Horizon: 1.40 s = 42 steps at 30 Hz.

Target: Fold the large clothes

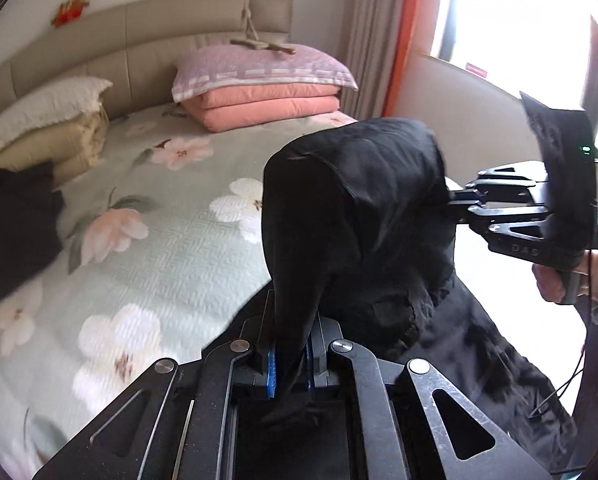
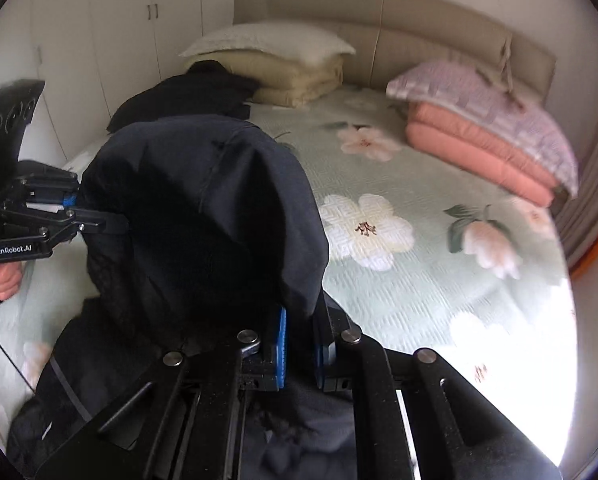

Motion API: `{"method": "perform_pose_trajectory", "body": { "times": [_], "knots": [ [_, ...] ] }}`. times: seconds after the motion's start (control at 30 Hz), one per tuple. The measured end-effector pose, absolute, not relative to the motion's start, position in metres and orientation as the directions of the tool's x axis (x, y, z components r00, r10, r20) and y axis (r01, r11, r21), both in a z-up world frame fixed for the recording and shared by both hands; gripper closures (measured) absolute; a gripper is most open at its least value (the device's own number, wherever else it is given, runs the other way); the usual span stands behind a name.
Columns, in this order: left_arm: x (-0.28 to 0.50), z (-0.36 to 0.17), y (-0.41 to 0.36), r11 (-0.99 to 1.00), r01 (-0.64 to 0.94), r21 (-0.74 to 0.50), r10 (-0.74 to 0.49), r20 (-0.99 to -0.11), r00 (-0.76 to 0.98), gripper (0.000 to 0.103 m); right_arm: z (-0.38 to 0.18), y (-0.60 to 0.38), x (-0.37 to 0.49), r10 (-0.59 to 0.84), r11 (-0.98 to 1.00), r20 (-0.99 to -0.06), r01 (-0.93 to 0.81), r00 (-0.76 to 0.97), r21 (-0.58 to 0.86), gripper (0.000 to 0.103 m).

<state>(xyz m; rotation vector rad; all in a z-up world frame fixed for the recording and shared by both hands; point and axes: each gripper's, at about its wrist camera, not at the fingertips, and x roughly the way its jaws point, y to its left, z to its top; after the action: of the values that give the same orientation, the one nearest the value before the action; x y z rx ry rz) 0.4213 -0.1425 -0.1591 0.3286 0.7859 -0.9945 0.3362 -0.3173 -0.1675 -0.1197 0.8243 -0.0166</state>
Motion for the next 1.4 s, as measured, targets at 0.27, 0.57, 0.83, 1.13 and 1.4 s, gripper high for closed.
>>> {"method": "perform_pose_trajectory", "body": {
  "times": [0.27,0.57,0.83,1.13,1.4],
  "knots": [
    [0.279,-0.185,-0.096,0.535,0.843,0.060,-0.519,-0.763,0.384,0.093,-0.187,-0.226,0.194,-0.286,0.947,-0.666,0.096,0.689,-0.307,0.091],
    [0.210,-0.270,-0.061,0.530,0.848,0.018,-0.366,-0.897,0.248,0.089,-0.273,-0.196,0.122,-0.299,0.919,-0.758,-0.038,0.580,-0.392,0.091],
    [0.230,-0.221,-0.021,0.573,0.813,-0.103,-0.364,-0.921,0.139,0.085,-0.262,-0.228,0.073,-0.140,0.982,-0.897,-0.055,0.418,-0.179,0.083],
    [0.306,-0.142,-0.079,0.550,0.830,-0.088,-0.529,-0.806,0.265,0.057,-0.165,-0.268,0.147,0.018,1.000,-0.838,-0.009,0.546,0.015,0.046],
    [0.321,-0.239,-0.128,0.608,0.777,-0.161,-0.385,-0.916,0.111,0.056,-0.225,-0.244,0.227,0.113,0.993,-0.880,-0.038,0.462,0.108,0.026]
  ]
}}
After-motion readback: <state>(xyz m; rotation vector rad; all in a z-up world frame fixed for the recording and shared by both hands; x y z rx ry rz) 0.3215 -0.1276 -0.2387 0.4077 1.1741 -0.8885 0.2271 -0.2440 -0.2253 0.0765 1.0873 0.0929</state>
